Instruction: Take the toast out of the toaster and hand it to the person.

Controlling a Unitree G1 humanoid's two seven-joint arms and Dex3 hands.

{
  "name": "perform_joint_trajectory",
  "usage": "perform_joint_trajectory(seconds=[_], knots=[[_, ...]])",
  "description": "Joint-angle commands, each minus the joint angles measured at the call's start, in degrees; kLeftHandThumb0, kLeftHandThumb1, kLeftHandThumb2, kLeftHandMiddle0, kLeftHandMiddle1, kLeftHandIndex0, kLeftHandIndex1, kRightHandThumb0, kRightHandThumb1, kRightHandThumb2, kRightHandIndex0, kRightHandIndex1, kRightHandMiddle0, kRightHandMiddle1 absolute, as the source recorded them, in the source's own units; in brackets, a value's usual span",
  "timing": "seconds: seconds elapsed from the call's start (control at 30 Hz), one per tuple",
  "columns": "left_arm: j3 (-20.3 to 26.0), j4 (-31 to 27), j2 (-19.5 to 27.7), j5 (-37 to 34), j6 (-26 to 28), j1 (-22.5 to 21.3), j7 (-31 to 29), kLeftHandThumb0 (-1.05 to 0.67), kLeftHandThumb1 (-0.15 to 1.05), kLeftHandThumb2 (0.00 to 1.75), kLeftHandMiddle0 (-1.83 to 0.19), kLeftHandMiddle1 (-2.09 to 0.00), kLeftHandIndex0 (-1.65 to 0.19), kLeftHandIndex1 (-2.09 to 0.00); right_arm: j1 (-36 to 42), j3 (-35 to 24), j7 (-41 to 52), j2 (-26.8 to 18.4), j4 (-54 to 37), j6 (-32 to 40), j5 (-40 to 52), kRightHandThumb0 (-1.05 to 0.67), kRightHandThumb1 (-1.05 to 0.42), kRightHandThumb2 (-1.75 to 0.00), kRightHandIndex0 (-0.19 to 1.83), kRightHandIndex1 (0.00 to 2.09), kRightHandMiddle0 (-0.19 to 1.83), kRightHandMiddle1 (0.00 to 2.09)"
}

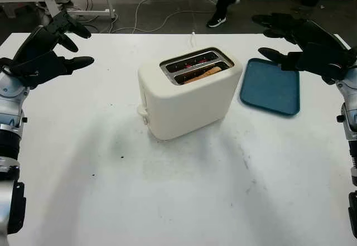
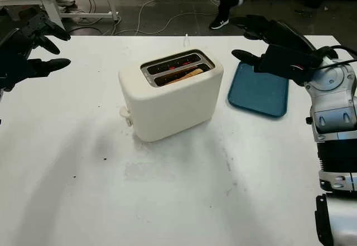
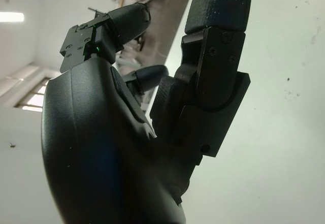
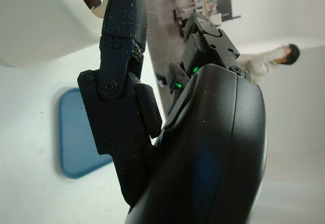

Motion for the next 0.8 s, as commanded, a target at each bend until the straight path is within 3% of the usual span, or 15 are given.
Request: perform_joint_trajectory(seconds=[0.0, 0.77], knots=[[0.6, -0.1, -0.2, -0.8, 0.0, 0.2, -0.4, -1.05, 0.92, 0.27, 0.00, -1.74, 0.00, -1.46, -0.3, -0.1, -0.1, 0.3, 0.2, -0.3, 0.5, -0.85, -0.92, -0.52, 0.00, 0.59, 0.29, 0.00], [0.7, 0.5, -0.4, -1.1, -0.4, 0.0, -0.8, -1.05, 0.92, 0.27, 0.00, -1.71, 0.00, -1.43, -0.7, 0.3, 0.3, -0.2, 0.1, -0.5, 0.3, -0.85, -0.92, -0.54, 0.00, 0.56, 0.27, 0.00]])
